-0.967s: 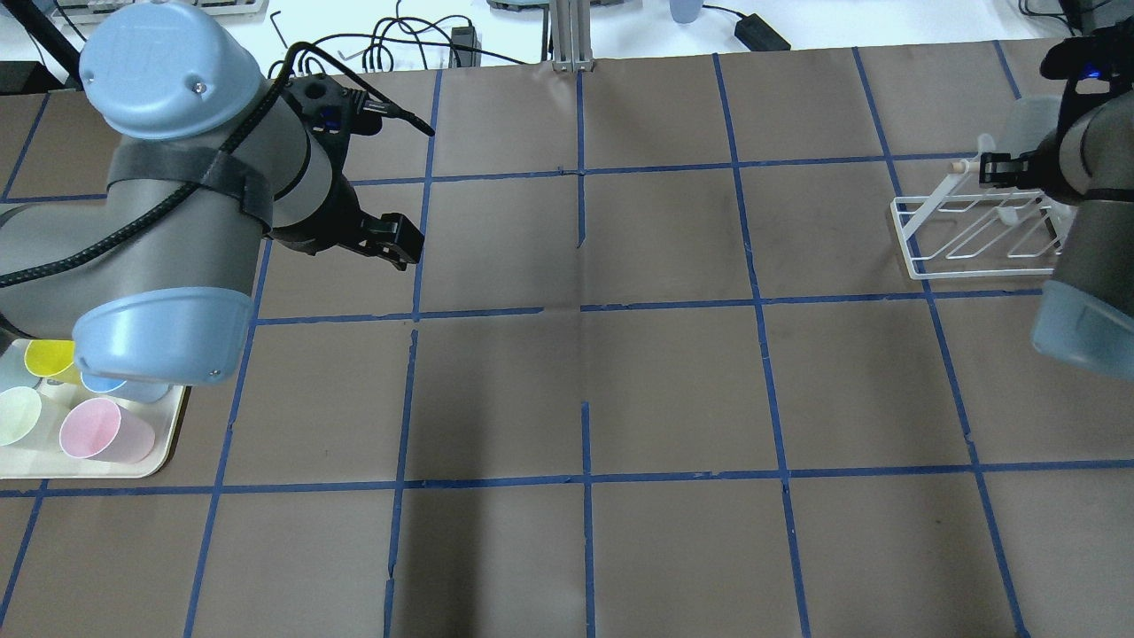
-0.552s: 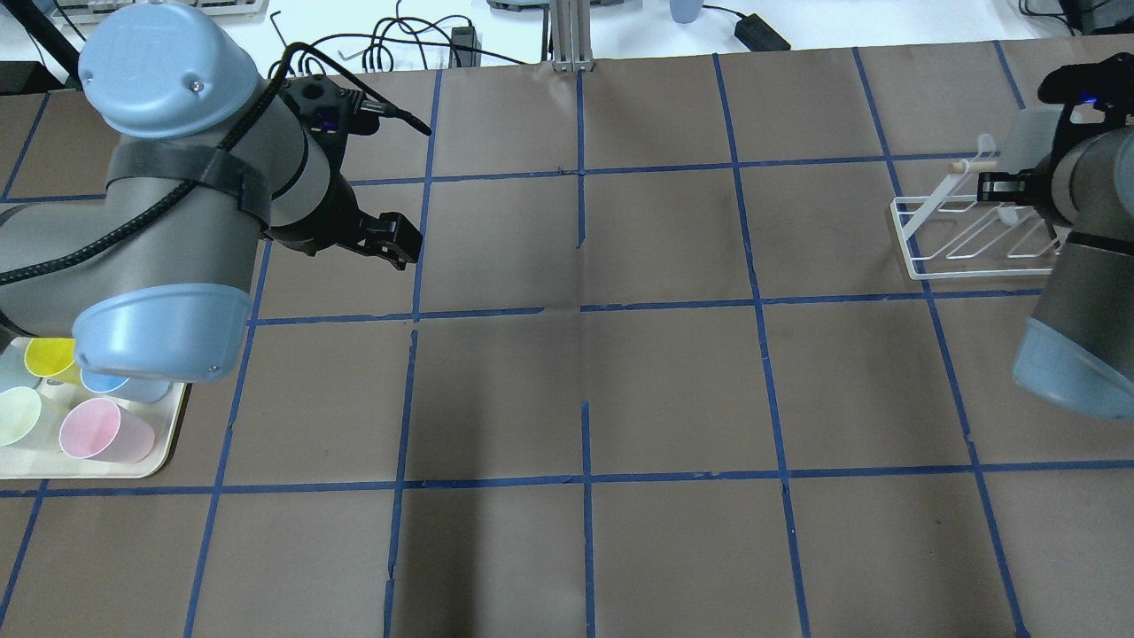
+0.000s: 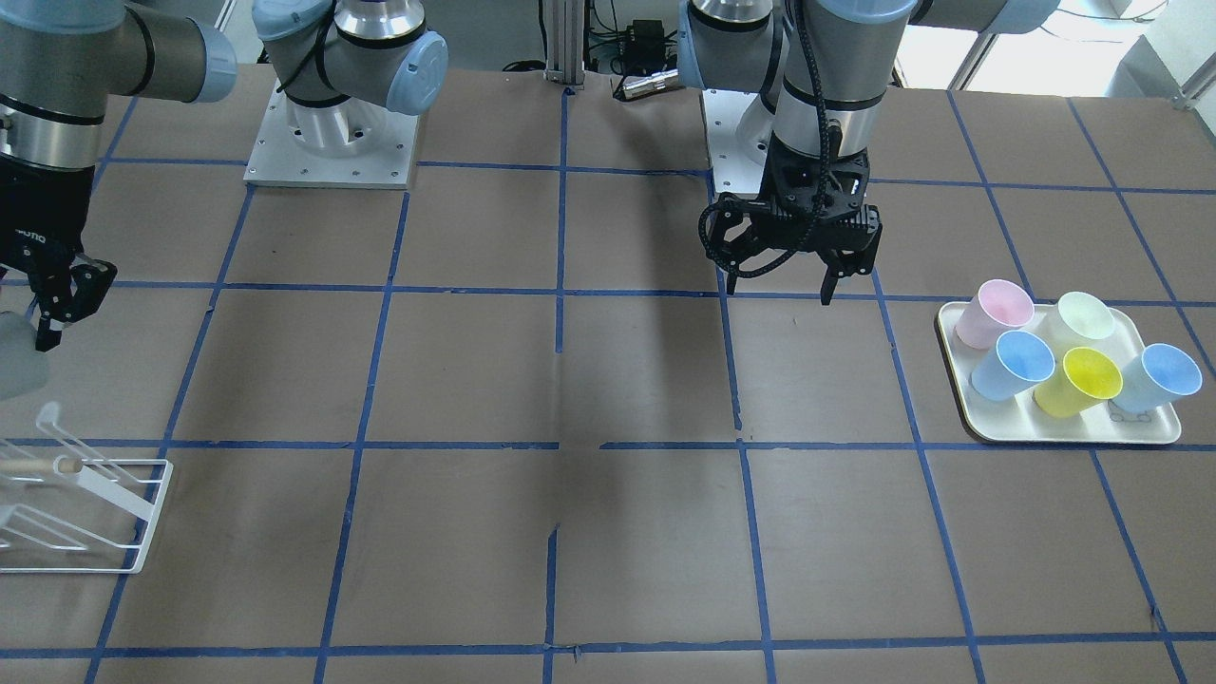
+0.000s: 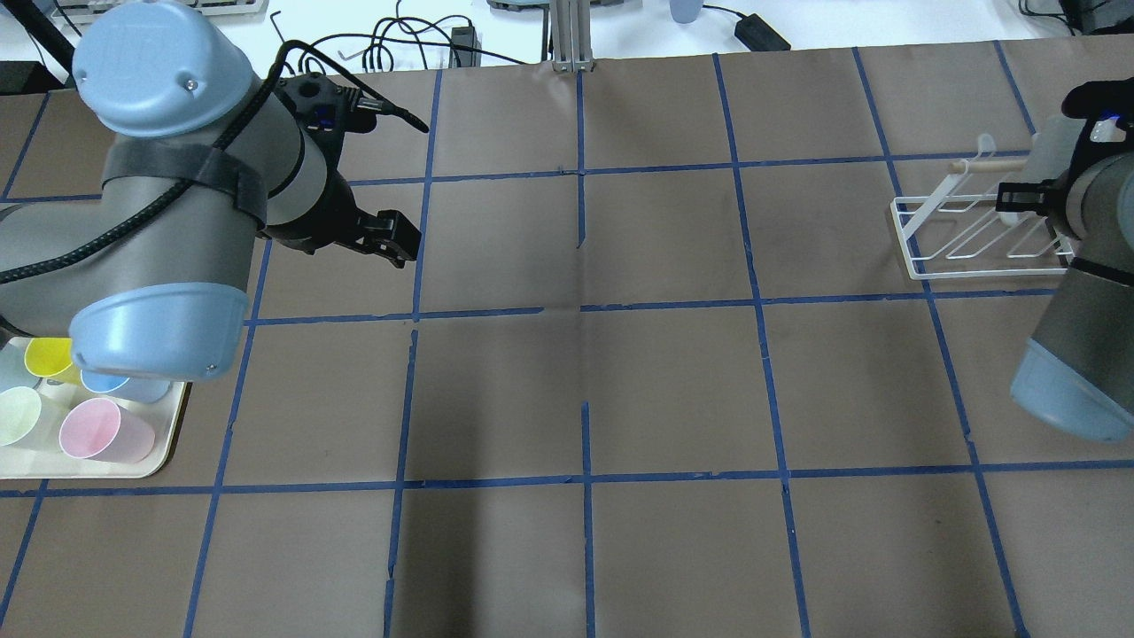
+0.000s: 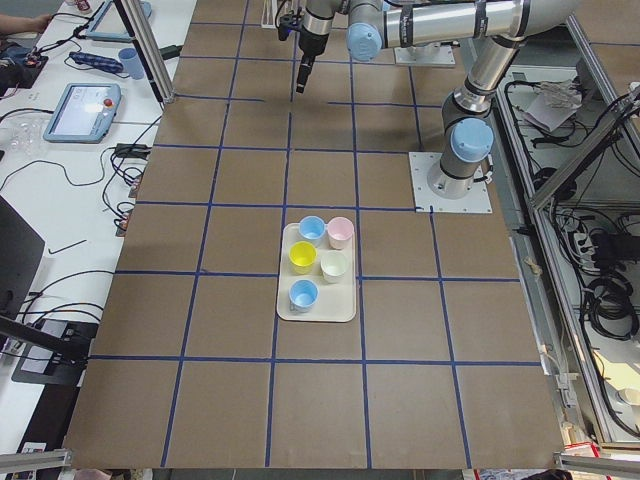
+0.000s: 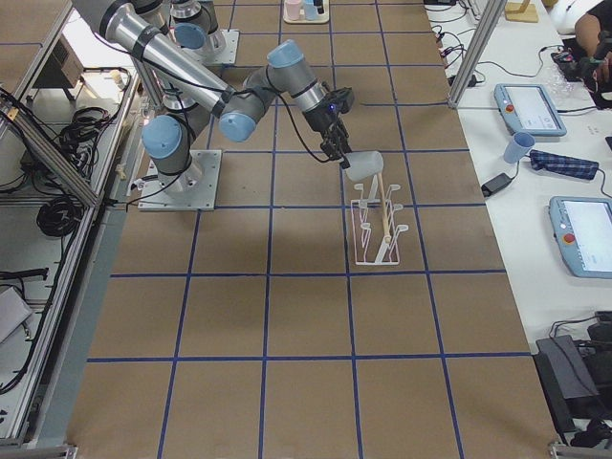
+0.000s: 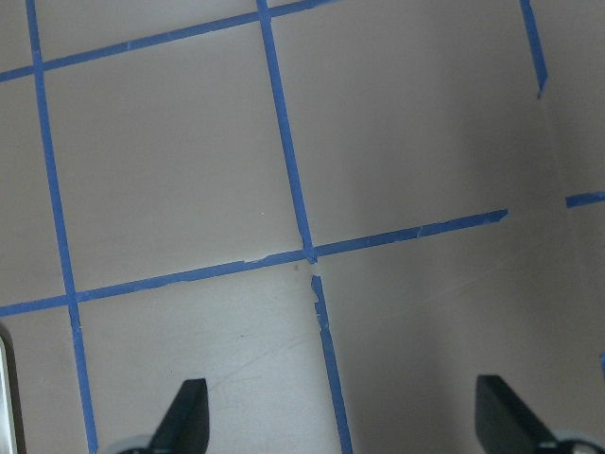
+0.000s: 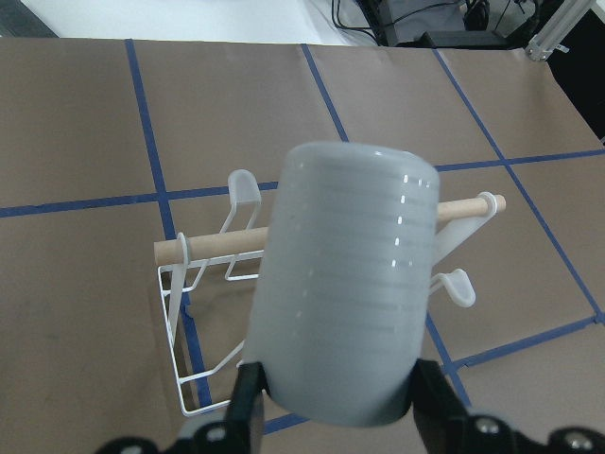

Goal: Transfer IKEA cup to right arm and place on rack

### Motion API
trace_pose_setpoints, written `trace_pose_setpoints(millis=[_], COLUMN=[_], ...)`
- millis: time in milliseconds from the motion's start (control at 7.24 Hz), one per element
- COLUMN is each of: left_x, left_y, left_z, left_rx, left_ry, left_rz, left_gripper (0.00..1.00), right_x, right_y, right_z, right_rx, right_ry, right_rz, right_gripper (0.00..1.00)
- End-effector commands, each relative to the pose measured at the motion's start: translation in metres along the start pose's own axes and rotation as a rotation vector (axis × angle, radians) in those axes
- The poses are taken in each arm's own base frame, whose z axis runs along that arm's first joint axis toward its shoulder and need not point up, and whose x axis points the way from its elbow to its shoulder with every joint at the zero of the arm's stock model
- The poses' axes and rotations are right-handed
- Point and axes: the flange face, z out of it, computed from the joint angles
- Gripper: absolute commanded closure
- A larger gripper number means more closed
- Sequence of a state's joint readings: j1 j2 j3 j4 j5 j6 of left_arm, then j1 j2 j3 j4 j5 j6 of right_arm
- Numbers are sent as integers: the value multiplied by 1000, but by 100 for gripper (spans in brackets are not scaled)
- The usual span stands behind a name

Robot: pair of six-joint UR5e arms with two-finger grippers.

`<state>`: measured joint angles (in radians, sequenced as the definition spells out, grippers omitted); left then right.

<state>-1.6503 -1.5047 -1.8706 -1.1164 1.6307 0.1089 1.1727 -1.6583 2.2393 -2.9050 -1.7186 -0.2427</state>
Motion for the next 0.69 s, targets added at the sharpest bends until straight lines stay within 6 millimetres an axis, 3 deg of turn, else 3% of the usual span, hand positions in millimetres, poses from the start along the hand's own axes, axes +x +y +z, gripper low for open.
trace_pose_setpoints(millis=[0,414,552], left_x=[-1,0,-2], left_y=[0,0,-2], left_z=[0,1,-3], left_rx=[0,-1,3], left_ry=[0,0,2], left_rz=[-1,-3,-6], left_gripper=[0,0,0], right_x=[-2,-6,-8], right_y=[11,22,23], right_z=[-3,1,19], right_rx=[79,72,64], right_ry=[18,12,11], right_rz=[5,5,5], right_gripper=[91,93,94])
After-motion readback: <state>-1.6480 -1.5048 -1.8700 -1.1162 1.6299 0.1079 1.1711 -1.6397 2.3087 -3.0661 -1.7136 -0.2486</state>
